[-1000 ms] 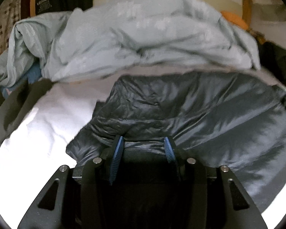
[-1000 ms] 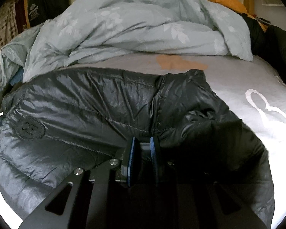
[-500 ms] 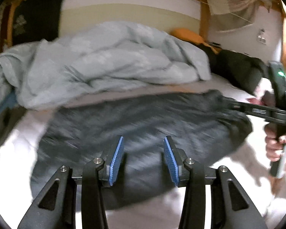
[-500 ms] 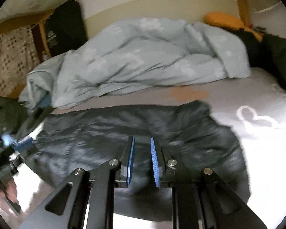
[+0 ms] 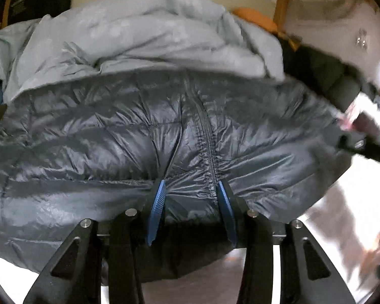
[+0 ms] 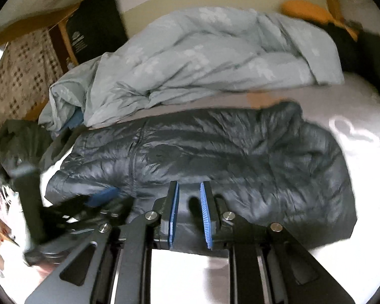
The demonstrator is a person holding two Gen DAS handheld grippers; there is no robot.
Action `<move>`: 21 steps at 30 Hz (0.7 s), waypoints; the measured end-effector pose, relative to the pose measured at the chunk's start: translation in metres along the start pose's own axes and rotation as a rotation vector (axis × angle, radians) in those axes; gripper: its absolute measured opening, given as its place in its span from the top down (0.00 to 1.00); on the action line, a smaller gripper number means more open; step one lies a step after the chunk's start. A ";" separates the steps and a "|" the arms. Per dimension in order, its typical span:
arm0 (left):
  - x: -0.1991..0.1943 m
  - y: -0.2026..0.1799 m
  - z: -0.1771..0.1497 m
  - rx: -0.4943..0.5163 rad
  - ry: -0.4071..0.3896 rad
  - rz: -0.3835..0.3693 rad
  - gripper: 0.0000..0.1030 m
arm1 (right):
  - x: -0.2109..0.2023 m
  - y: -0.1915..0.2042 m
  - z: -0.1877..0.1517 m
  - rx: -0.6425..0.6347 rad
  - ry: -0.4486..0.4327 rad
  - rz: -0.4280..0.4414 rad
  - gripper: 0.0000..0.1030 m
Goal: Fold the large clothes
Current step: 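Open both tools and release the flattened jacket bundle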
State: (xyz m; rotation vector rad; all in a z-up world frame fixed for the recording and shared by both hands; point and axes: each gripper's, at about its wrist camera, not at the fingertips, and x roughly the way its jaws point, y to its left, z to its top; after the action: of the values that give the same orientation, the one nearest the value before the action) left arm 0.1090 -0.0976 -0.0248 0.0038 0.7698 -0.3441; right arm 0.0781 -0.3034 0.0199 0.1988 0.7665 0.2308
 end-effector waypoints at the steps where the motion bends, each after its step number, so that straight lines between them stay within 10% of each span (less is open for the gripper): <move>1: -0.002 -0.002 -0.004 0.019 -0.018 0.014 0.60 | 0.000 -0.003 -0.005 0.009 0.011 0.001 0.83; 6: -0.071 -0.006 -0.026 0.078 -0.191 0.038 0.57 | -0.014 0.001 -0.014 -0.060 -0.018 -0.047 0.64; 8: -0.093 0.003 -0.034 0.059 -0.208 0.055 0.55 | -0.025 -0.005 -0.018 -0.019 -0.052 -0.029 0.26; 17: -0.114 0.076 -0.054 -0.228 -0.171 0.079 0.43 | -0.018 -0.074 -0.049 0.395 0.030 -0.057 0.15; 21: -0.099 0.070 -0.065 -0.213 -0.113 -0.016 0.30 | -0.003 -0.079 -0.054 0.369 0.083 -0.071 0.15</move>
State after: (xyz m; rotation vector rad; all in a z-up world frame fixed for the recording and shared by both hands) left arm 0.0204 0.0064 -0.0132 -0.2202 0.6917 -0.2734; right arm 0.0484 -0.3745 -0.0365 0.5123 0.8939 0.0285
